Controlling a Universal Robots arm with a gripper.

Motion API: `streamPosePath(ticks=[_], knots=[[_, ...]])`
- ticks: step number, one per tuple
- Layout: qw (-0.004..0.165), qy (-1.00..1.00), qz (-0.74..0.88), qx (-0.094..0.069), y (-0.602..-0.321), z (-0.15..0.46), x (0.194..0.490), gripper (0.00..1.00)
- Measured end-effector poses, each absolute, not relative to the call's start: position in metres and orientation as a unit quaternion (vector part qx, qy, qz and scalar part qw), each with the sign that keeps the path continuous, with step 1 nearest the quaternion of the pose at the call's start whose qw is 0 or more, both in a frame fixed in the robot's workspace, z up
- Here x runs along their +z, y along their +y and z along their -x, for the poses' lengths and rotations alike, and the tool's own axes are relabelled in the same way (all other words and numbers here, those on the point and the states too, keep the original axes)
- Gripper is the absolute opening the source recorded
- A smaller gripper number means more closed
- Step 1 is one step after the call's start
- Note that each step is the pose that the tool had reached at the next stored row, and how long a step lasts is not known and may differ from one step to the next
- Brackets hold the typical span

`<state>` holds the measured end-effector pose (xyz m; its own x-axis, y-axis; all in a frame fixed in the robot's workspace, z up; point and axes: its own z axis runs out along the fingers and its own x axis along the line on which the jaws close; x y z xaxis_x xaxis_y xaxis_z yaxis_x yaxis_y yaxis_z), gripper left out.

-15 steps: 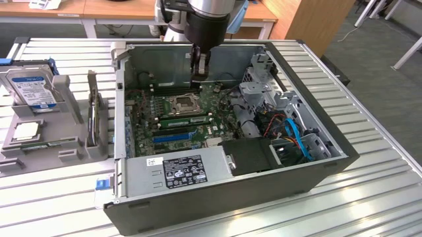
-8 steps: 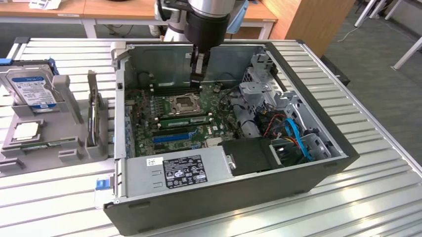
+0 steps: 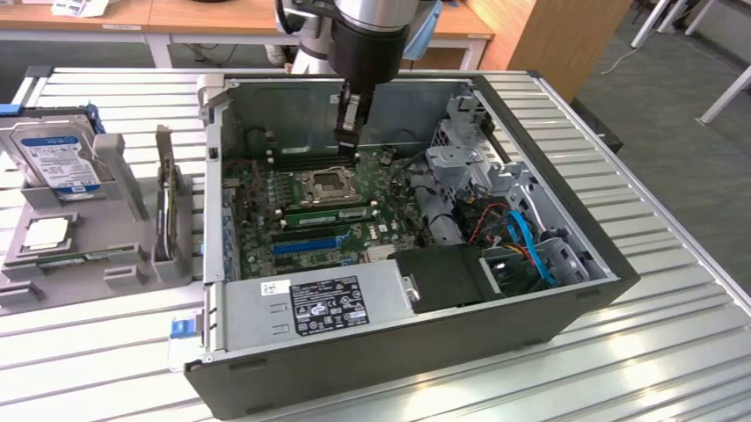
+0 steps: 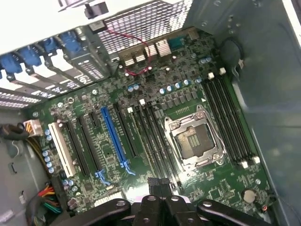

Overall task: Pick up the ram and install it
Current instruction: 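Press down the ram until it locks into place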

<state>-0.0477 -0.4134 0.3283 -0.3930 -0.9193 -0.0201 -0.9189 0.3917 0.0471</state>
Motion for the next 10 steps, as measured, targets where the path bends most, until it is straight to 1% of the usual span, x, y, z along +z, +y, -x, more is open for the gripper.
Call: streamPosePath(ticks=[10], knots=[[0.003,-0.867,-0.498,-0.025,-0.4134,0.0478,0.3276,0.1]])
